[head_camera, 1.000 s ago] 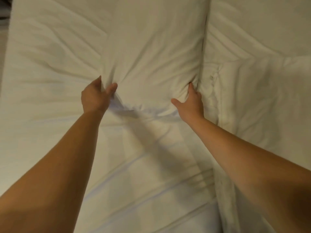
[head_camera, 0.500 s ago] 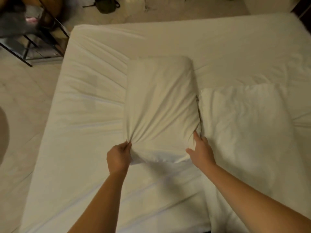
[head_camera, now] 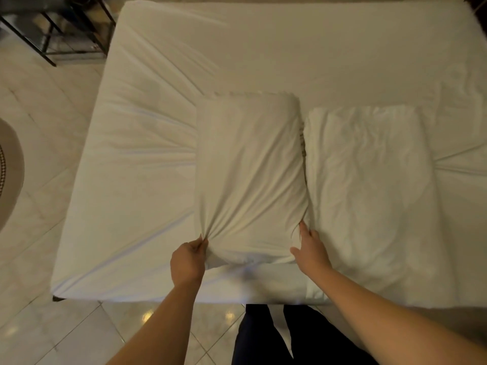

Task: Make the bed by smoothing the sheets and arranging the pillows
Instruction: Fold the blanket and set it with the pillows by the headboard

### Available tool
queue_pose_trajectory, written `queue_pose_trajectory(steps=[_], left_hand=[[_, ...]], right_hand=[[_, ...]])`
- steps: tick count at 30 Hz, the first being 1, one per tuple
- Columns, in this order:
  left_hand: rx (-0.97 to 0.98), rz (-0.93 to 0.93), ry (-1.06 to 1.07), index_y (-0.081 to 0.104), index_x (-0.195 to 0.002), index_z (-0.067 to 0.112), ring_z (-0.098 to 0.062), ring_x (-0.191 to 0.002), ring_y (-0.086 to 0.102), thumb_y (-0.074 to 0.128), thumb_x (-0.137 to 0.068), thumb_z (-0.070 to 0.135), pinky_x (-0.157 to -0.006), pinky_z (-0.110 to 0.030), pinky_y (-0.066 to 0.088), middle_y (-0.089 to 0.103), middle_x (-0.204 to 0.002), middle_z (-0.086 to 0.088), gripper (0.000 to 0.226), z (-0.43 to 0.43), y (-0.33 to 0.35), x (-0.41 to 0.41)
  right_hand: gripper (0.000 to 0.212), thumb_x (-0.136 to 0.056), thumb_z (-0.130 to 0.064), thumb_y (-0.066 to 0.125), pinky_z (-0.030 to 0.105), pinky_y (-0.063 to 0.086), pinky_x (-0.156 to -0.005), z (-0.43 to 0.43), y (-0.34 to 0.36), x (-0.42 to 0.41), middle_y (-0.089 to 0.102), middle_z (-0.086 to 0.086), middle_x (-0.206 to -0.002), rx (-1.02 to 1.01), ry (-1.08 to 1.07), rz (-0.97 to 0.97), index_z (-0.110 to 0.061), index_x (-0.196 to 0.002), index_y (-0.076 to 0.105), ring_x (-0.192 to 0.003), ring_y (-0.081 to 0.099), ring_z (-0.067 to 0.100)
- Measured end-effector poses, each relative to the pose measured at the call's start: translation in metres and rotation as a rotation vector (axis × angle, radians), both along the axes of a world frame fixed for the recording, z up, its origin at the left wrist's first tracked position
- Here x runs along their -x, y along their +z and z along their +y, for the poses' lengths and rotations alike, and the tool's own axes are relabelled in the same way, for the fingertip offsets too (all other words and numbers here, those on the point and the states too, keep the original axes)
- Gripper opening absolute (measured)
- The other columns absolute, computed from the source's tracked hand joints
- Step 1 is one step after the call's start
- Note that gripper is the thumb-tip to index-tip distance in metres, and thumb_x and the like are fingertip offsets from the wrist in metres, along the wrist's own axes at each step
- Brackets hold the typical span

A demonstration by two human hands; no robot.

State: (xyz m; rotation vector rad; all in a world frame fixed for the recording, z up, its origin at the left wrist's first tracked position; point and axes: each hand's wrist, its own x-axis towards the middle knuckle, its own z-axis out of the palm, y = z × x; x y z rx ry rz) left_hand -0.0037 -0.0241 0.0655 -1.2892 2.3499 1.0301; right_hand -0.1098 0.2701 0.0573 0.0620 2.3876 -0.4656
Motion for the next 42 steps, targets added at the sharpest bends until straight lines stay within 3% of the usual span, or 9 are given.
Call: queue_pose_trajectory(steps=[4,9,20,26,33,37,42], left_hand=[[-0.024,-0.048,-0.055,0.065,-0.137,0.021,-0.031,-0.111,0.067,0.055,-0.105,0.036,-0.081,-0.031,0.047,0.073,-0.123,-0.01,0.037,-0.006,-0.007,0.001],[-0.061,-0.228,-0.212,0.045,-0.154,0.019,-0.032,-0.137,0.05,0.056,-0.103,0.041,-0.109,-0.039,0.042,0.05,-0.151,-0.014,0.057,-0.027,-0.024,0.011],[0.017,0.043,-0.221,0.01,-0.16,0.05,-0.03,-0.156,0.007,0.051,-0.089,0.076,-0.119,-0.057,0.028,0.007,-0.171,0.0,0.086,-0.046,-0.015,0.146],[0.089,0.045,-0.315,-0.007,-0.159,0.05,-0.041,-0.155,0.005,0.039,-0.081,0.093,-0.125,-0.058,0.016,-0.004,-0.171,-0.005,0.1,-0.033,-0.047,0.221],[-0.014,0.006,-0.232,-0.014,-0.152,0.06,-0.036,-0.157,-0.006,0.044,-0.071,0.098,-0.119,-0.069,0.011,-0.014,-0.171,0.005,0.107,-0.041,-0.098,0.265],[-0.022,0.018,-0.198,-0.012,-0.152,0.063,-0.038,-0.157,-0.001,0.049,-0.076,0.093,-0.122,-0.064,0.013,-0.011,-0.171,0.006,0.102,-0.055,-0.124,0.261],[-0.029,0.061,-0.129,-0.006,-0.15,0.067,-0.034,-0.157,0.007,0.056,-0.071,0.093,-0.122,-0.063,0.016,-0.006,-0.171,0.005,0.104,-0.063,-0.134,0.265]], right_hand=[[0.084,-0.098,-0.034,0.057,0.043,0.05,-0.093,0.001,-0.002,0.006,0.038,0.011,-0.146,-0.049,0.047,-0.038,-0.028,-0.161,0.003,-0.115,0.056,0.035],[0.078,-0.1,-0.047,0.047,0.047,0.048,-0.1,0.0,-0.003,0.026,0.022,0.001,-0.163,-0.177,0.11,-0.048,-0.029,-0.162,0.003,-0.137,0.037,0.033],[0.083,-0.094,-0.073,0.036,0.049,0.029,-0.119,-0.046,-0.013,0.135,-0.001,-0.004,-0.17,-0.012,0.028,0.136,-0.044,-0.158,-0.007,-0.154,0.012,0.03],[0.085,-0.089,-0.083,0.028,0.047,0.019,-0.124,-0.074,-0.04,0.193,-0.009,-0.006,-0.17,-0.006,-0.004,0.185,-0.048,-0.156,-0.013,-0.155,0.005,0.028],[0.087,-0.087,-0.087,0.027,0.046,0.006,-0.127,-0.089,-0.089,0.238,-0.012,-0.003,-0.17,0.064,-0.105,0.196,-0.052,-0.155,-0.014,-0.156,-0.003,0.026],[0.087,-0.084,-0.09,0.029,0.049,0.008,-0.126,-0.086,-0.109,0.244,-0.011,-0.005,-0.17,0.105,-0.095,0.215,-0.058,-0.151,-0.016,-0.157,-0.003,0.025],[0.09,-0.081,-0.091,0.037,0.054,0.018,-0.123,-0.095,-0.111,0.242,-0.01,-0.011,-0.169,0.163,-0.122,0.207,-0.062,-0.149,-0.014,-0.156,0.012,0.026]])
